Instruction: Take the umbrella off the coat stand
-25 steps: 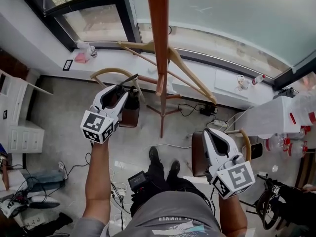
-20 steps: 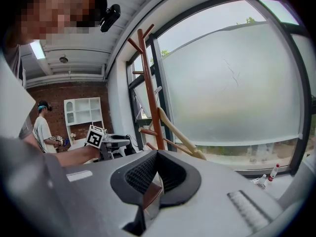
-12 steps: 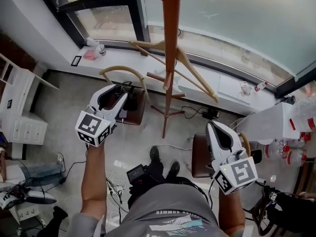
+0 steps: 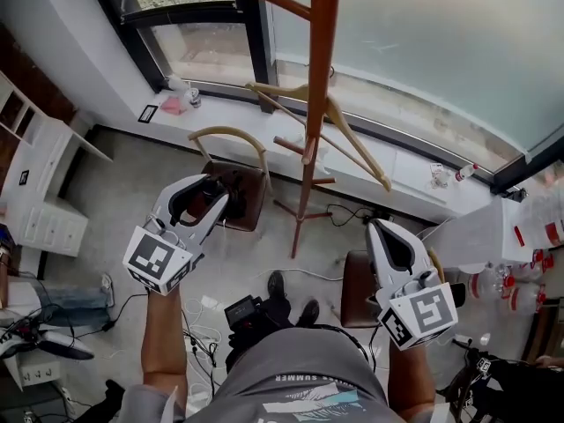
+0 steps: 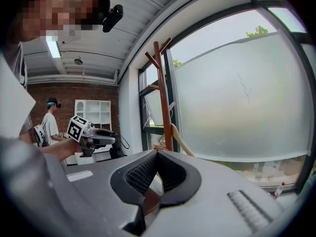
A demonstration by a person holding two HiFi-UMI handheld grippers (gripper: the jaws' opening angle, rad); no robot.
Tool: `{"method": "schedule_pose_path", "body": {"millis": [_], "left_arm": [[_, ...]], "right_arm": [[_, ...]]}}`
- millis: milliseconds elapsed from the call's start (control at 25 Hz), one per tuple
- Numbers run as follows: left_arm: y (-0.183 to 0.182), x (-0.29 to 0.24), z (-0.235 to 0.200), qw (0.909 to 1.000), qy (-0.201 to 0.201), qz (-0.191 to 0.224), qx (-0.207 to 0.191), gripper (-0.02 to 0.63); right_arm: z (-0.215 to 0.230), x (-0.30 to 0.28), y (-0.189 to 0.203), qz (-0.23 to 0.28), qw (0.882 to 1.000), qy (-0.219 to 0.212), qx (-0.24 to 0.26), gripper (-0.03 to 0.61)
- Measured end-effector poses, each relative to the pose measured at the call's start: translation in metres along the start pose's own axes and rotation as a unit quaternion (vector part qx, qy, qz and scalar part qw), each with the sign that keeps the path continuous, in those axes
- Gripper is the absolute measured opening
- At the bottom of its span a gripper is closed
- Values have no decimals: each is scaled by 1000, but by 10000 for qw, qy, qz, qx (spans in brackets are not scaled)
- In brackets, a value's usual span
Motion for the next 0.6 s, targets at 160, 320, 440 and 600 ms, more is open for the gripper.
{"method": "schedule_pose_path", "body": {"millis": [160, 320, 440, 600], "left_arm": [[-18, 26, 12, 9998, 56, 112, -122, 151], [-34, 48, 28, 9998, 90, 132, -106, 152], [-43, 61, 38, 9997, 130, 150, -130, 152], [-50, 70, 54, 9995, 217, 159, -138, 151]], "right_arm": [[-8, 6, -8, 55, 9999, -20, 150, 0], [-14, 11, -15, 70, 9993, 50, 372, 0], [-19, 14, -18, 100, 9990, 14, 424, 0], [-23, 20, -21, 128, 9989, -32, 450, 0]]}}
Point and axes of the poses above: the fingertips, and each gripper's own axes: x backward along the fingers, z to its right, y out of its underside, the point moved 1 cm from there along x, backward along the fingers, and after that the axes turned 8 degrees about -y, right-handed, at the moved point
